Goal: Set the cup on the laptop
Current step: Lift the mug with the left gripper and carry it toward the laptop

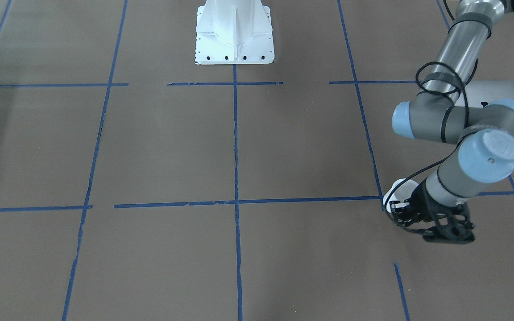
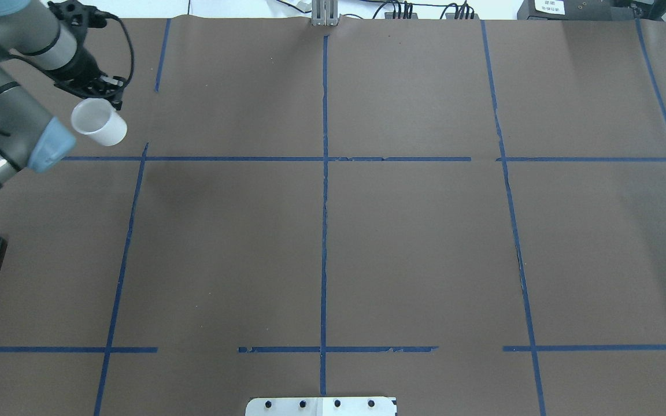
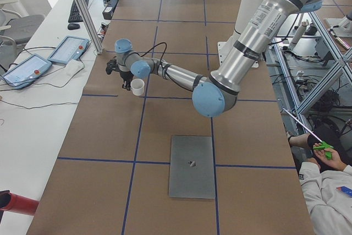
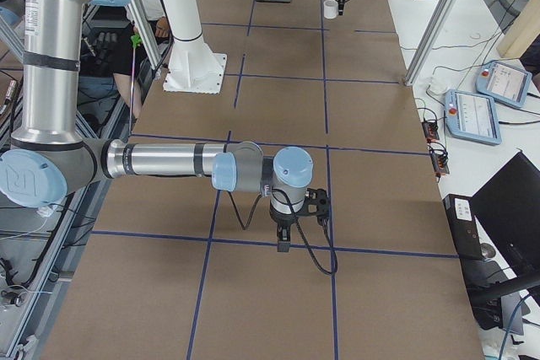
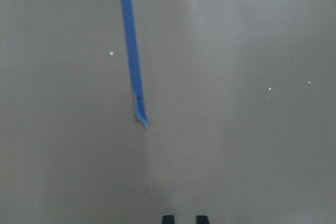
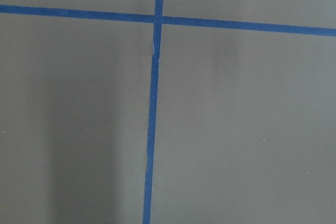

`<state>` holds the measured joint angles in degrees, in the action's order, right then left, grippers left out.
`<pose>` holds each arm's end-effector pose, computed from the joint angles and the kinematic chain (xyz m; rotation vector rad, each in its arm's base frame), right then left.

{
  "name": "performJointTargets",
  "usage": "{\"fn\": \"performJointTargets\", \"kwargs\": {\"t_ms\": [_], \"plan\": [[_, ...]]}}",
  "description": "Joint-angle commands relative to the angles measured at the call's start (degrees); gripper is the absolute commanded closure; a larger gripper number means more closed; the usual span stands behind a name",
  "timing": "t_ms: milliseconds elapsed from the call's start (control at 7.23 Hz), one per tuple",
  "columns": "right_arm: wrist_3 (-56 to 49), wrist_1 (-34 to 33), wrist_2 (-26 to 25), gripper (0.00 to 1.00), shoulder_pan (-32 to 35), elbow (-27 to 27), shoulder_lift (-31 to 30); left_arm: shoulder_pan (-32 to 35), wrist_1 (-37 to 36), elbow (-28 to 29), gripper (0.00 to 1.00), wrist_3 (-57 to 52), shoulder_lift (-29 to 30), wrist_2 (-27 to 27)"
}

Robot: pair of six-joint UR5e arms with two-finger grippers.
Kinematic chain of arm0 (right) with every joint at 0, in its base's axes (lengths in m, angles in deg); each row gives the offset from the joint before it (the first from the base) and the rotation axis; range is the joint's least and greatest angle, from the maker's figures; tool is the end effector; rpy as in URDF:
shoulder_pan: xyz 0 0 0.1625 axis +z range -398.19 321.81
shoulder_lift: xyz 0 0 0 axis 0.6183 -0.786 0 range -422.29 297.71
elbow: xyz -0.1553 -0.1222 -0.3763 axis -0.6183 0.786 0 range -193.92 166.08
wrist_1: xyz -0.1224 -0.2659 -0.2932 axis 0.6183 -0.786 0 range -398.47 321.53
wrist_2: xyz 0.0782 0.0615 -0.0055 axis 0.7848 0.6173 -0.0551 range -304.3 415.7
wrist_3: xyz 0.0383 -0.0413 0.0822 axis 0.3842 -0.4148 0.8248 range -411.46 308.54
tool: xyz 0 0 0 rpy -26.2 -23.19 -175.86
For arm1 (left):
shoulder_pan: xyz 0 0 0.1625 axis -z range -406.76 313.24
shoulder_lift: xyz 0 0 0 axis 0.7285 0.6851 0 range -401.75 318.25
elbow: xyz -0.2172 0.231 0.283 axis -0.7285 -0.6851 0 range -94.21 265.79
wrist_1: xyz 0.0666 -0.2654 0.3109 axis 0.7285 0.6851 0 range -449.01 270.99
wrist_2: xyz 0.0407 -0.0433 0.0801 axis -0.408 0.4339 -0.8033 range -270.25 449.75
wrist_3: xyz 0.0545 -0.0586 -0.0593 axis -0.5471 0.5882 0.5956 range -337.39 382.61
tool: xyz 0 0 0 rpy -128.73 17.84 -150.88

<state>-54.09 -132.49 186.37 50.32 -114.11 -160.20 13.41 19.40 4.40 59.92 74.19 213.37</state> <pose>0.0572 -0.4325 0.6465 -0.0220 -0.7103 -0.0581 0.2753 -0.6371 0.4368 0.1906 0.8067 0.0599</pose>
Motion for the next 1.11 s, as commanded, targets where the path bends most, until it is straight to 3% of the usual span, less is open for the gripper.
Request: {"fn": "performJointTargets", "kwargs": {"t_ms": [0,277,415,553,830,968], "plan": [[0.00,-0.03,0.02,0.00,0.00,0.00,0.00,3.17,0.22,-10.25,1.00,-2.51,-14.90,2.13],[0.00,-0.03,-0.07,0.00,0.00,0.00,0.00,9.57,0.49,-12.54,1.00,-16.41,-26.77,4.35],[0.00,0.06,0.02,0.00,0.00,0.00,0.00,11.00,1.62,-13.69,1.00,-17.27,-33.52,5.57],[0.00,-0.03,0.02,0.00,0.00,0.00,0.00,11.37,10.59,-14.31,1.00,-17.02,-40.99,5.58],[0.00,0.06,0.02,0.00,0.00,0.00,0.00,10.85,25.31,-13.70,1.00,0.12,-45.01,4.62],[0.00,-0.03,0.02,0.00,0.00,0.00,0.00,10.76,32.23,-11.61,1.00,0.30,-48.67,3.66]]}}
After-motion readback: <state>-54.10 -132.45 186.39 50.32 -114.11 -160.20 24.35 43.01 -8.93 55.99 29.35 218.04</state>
